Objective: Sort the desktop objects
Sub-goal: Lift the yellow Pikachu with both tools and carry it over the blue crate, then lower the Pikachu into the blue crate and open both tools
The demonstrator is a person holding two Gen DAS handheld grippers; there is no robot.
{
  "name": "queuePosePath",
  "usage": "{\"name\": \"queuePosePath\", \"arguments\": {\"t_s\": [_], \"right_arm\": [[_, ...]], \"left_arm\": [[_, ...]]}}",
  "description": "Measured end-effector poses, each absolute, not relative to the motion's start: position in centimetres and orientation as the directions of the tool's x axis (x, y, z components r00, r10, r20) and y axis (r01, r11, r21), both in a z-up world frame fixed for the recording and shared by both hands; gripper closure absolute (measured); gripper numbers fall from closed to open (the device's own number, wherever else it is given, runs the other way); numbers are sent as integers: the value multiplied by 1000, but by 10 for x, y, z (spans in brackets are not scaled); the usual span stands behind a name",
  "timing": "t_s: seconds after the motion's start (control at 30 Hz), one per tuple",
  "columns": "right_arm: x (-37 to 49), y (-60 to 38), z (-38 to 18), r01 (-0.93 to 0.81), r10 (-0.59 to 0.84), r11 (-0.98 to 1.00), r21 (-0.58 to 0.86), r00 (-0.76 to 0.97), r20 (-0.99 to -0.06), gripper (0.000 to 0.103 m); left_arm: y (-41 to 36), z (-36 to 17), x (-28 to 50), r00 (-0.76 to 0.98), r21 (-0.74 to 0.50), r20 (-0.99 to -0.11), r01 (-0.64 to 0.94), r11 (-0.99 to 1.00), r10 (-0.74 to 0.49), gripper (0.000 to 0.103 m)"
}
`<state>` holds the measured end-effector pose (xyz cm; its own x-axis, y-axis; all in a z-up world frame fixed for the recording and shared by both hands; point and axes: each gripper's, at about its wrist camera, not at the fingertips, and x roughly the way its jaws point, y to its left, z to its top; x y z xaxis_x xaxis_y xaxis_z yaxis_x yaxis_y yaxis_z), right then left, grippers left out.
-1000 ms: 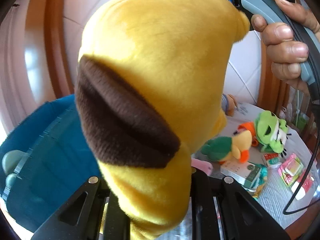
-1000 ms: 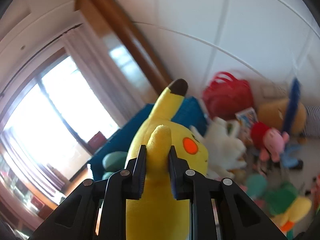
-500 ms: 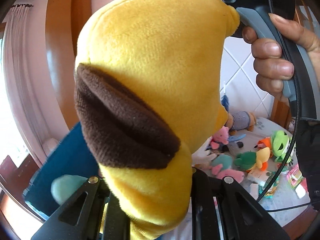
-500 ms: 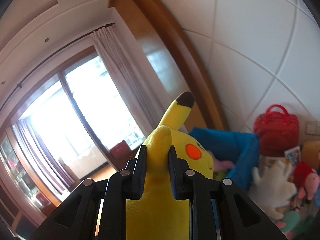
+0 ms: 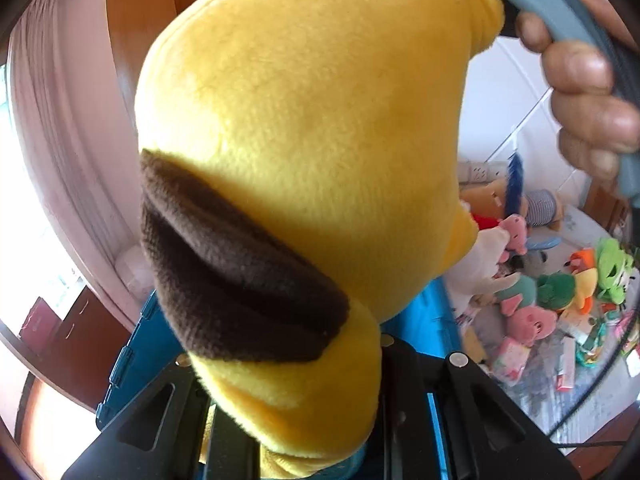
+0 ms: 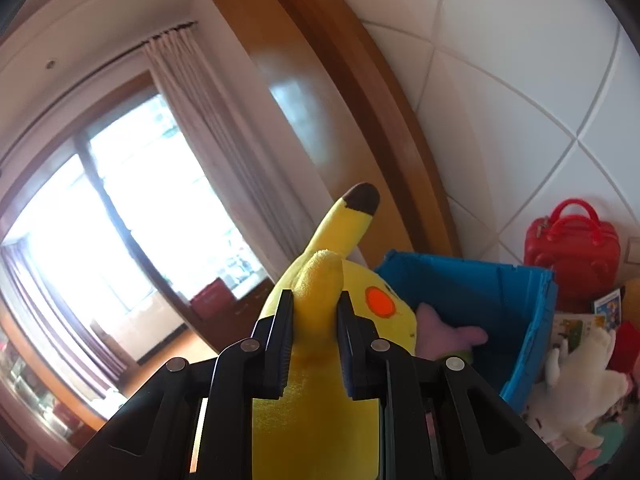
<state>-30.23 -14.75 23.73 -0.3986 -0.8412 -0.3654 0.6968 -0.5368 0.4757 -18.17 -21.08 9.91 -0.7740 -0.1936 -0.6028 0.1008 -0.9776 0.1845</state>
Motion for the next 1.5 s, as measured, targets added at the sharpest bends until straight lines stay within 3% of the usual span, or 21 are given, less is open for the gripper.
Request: {"name": "queuePosePath", "arguments": {"t_s": [0.2,0.3,0.37,0.4,0.5,0.6,0.73,0.8,0.93,1.07,1.3,1.5], "right_arm": [[-339,-171,210,630,-776,-626,459,-451,-441,81],[-357,-168,197,577,-747,-664,476,-472,-469,51],[-355,-163,198,576,-736,-676,459,-500,-456,24],[-350,-161,200,585,-724,-689,429,-520,-453,20],[-329,-154,201,609,-705,-705,363,-552,-445,19],[-309,-148,200,628,-708,-701,337,-557,-433,16],[-284,-132,196,647,-736,-674,356,-545,-402,16],[-271,-122,197,654,-747,-663,363,-549,-376,16],[-250,-105,204,670,-769,-639,378,-554,-319,12],[-234,-90,213,680,-782,-623,387,-561,-272,12],[-198,-59,217,686,-764,-641,346,-615,-194,4],[-170,-41,195,652,-709,-701,291,-683,-177,4]], "left_arm": [[-232,75,-217,-724,209,-642,150,-966,-251,75],[-243,66,-228,-700,232,-654,179,-956,-289,69],[-245,58,-231,-689,241,-660,181,-954,-298,62],[-246,52,-233,-683,239,-668,178,-954,-295,62],[-252,44,-233,-654,231,-694,192,-954,-300,61],[-239,45,-230,-683,295,-644,194,-935,-345,60],[-232,48,-216,-711,264,-627,189,-946,-317,59],[-231,57,-209,-731,286,-588,213,-934,-347,47],[-232,97,-199,-796,315,-475,245,-917,-376,0],[-224,110,-198,-807,360,-426,264,-895,-409,0],[-222,105,-183,-813,314,-413,296,-902,-410,0],[-227,110,-155,-811,259,-378,371,-892,-447,0]]}}
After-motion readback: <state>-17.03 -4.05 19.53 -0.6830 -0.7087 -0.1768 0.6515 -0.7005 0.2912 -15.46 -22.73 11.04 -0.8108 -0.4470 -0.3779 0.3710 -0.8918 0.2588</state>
